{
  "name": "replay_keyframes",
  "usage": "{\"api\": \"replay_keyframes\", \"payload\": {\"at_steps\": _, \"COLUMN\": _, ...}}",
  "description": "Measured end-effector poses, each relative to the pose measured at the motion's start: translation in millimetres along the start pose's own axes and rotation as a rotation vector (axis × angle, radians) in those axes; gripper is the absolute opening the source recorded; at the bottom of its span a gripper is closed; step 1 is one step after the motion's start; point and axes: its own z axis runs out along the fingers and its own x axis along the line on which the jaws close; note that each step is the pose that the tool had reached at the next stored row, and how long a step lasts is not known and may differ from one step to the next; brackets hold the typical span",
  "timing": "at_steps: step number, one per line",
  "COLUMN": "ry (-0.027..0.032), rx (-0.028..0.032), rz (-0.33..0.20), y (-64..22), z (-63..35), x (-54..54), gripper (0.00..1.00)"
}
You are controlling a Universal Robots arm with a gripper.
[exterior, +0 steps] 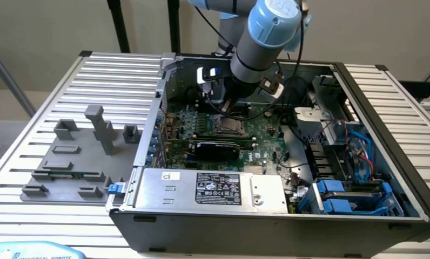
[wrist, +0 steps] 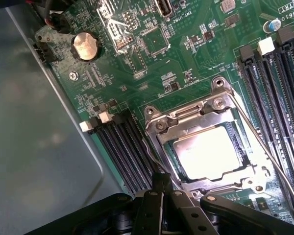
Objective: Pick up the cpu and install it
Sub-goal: 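Install the first cpu locking lever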
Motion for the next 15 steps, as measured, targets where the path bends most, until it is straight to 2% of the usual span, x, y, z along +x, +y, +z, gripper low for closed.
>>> {"api": "replay_keyframes", "payload": {"at_steps": 15, "ry": -0.0011, "rx": -0.0003, "rz": -0.001, "y": 8.1, "z": 1.7, "x": 3.2, "gripper": 0.11}}
